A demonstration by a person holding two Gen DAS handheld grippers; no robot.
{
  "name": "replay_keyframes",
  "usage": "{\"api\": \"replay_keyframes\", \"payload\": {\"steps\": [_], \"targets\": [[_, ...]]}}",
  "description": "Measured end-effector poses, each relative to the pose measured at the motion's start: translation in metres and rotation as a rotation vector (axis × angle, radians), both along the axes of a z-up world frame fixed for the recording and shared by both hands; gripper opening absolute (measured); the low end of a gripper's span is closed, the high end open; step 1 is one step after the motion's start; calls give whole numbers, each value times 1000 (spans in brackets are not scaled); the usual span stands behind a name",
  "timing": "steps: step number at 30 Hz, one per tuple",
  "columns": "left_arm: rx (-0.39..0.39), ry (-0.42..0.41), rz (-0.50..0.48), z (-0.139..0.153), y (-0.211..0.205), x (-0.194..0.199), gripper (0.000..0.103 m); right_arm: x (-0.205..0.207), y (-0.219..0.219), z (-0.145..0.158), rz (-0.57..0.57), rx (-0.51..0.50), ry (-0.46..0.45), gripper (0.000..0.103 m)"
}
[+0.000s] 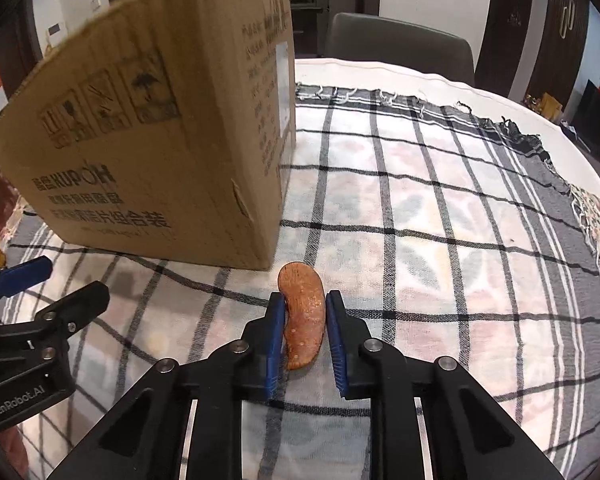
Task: Organize rigid objects
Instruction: 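Lift the wooden piece with the right gripper and carry it over the box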
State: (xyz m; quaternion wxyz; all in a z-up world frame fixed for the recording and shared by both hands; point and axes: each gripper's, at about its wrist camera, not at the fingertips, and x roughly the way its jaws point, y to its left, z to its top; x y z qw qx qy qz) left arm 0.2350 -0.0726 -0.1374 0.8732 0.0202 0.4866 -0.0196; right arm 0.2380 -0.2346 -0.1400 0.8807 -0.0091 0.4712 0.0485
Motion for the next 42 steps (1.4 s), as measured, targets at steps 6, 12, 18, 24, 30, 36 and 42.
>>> {"api": "replay_keyframes", "payload": {"steps": [6,12,18,24,30,36,42], "targets": [[-10,-28,-12,14,6,-13,77,-10,4,15,7,2,-13,23],[-15,-67,-29,32,12,-24,78,-22,12,35,18,1,-38,23],[-19,-111,-35,53,18,-33,79,-35,19,57,18,1,-68,23],[-16,-157,-45,69,20,-42,80,-40,21,77,7,15,-100,23],[-22,-195,-53,86,25,-45,83,-48,26,97,1,28,-142,23],[-20,-237,-62,105,31,-47,87,-55,34,117,7,38,-187,23],[-10,-282,-58,121,39,-47,98,-55,42,133,16,47,-228,23]]}}
